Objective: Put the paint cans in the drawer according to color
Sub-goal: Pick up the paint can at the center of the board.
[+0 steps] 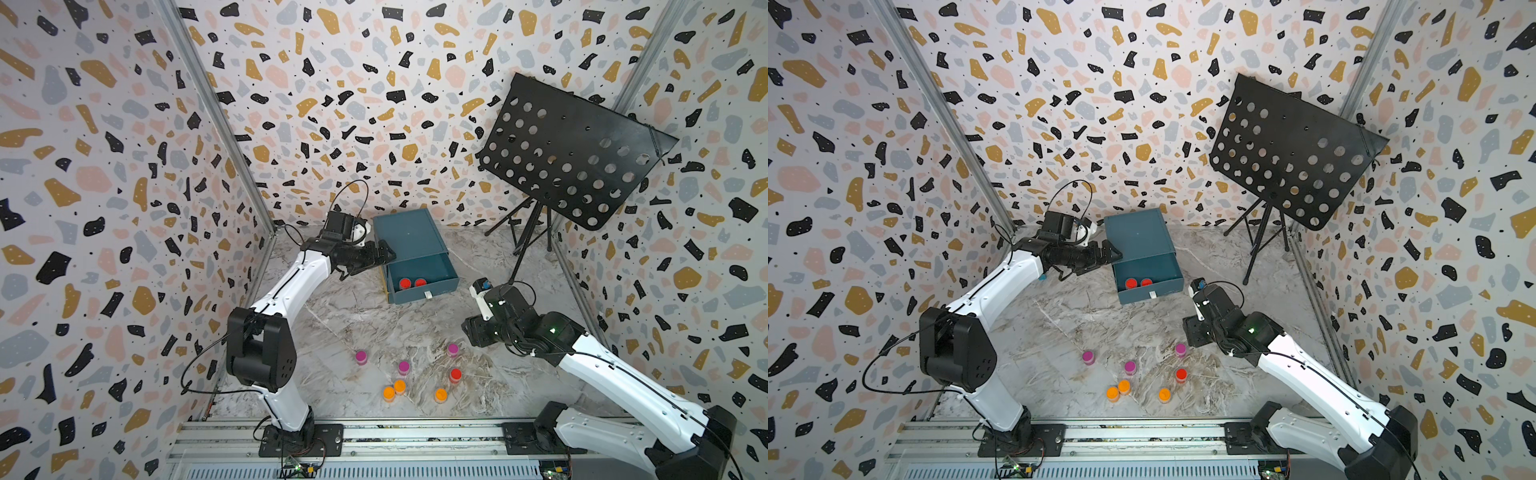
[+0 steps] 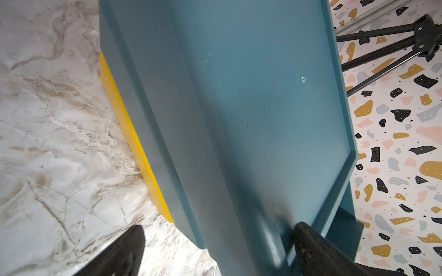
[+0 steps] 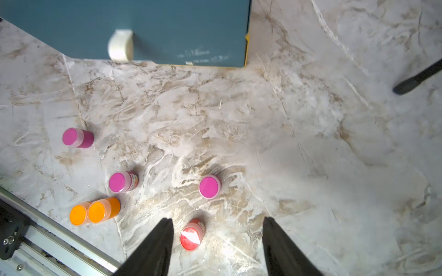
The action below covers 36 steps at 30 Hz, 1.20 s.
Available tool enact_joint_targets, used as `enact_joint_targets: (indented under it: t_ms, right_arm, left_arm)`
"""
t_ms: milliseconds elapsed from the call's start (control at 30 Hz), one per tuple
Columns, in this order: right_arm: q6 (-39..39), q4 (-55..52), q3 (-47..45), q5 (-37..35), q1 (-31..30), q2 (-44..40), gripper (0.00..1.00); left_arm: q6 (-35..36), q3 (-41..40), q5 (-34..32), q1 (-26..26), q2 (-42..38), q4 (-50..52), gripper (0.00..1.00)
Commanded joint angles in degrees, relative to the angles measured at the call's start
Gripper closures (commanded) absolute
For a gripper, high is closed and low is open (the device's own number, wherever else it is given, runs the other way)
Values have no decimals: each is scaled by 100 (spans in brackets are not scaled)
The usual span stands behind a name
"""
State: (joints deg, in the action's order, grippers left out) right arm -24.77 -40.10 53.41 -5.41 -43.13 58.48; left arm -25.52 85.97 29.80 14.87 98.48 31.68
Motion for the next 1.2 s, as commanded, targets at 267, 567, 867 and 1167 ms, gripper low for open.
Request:
enact_joint_targets:
  t_ms: [267,567,867,1167]
  right_arm:
    - [-1029,609,-999,359,-10,-382,36]
    - [-1033,1438,-1481,975,-20,-16,36]
    - [-689,1692,-1509,1106,-63,105,36]
    - [-694,1717,-1756,1103,-116,-62,36]
  left_arm:
    - [142,-143,-194,32,-324,145,0]
    - [412,-233,-515,218,-475,122,0]
    - [478,-222,-609,218,-197,174,0]
    - [433,-159,-428,217,111,227,0]
